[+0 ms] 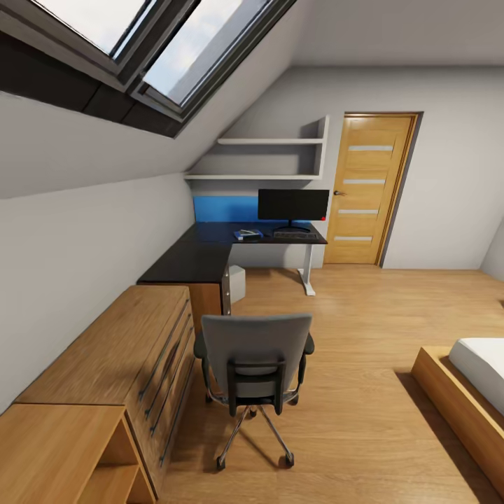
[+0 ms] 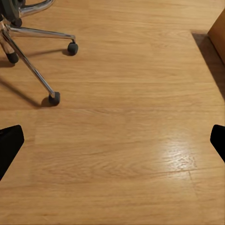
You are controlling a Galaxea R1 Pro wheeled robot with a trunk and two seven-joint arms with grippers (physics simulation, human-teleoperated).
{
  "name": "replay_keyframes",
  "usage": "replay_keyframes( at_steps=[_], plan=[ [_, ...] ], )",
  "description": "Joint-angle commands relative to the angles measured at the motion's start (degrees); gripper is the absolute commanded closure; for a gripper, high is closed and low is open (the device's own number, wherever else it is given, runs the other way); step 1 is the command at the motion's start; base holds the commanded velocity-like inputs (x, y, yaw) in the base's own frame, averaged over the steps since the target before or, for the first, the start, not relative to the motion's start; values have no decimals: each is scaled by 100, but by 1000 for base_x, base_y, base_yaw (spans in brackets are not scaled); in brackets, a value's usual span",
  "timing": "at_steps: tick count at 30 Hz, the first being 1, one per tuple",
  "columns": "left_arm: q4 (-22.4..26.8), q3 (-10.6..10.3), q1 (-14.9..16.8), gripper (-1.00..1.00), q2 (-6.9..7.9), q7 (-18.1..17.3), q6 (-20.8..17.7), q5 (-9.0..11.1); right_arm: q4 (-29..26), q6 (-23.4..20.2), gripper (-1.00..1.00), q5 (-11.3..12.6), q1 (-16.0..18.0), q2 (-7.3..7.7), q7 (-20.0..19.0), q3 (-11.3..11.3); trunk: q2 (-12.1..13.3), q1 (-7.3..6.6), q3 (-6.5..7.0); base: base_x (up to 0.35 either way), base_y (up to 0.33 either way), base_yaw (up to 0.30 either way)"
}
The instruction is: In the bedroom, organize the workspace by keeping the computer under the desk, ensuring the monitor is on the desk, placing the keyboard on the desk next to the monitor, placing the mouse on the desk next to the keyboard, moving the folder from the swivel chair onto the desk next to the mouse, stacking the notebook on top of the folder with the pen on top of the notebook, and positioning the swivel chair next to the desk.
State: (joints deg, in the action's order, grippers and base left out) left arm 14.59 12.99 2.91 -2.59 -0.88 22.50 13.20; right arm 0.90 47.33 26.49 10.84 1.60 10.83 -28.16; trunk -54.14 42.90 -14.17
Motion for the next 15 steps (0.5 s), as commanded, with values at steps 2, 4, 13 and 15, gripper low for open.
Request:
replay_keyframes(
  at_steps=[2,4,13,15],
  plan=[
    [117,-7,5,-100,-4,-9,-13,44,8,14,-100,15,6,-6,31,-49,-87,45,-44,0,0,0],
    [285,-11,7,-100,-27,-6,-138,37,7,18,-100,15,6,-8,29,-51,-167,89,-80,0,0,0],
    [1148,-17,8,-100,-94,0,-1346,32,-3,25,-100,15,6,-18,25,-65,-528,287,-242,0,0,0],
    [1386,-25,11,-100,-153,10,-1518,28,-97,14,-100,15,6,-21,42,-66,-608,331,-277,0,0,0]
  ],
)
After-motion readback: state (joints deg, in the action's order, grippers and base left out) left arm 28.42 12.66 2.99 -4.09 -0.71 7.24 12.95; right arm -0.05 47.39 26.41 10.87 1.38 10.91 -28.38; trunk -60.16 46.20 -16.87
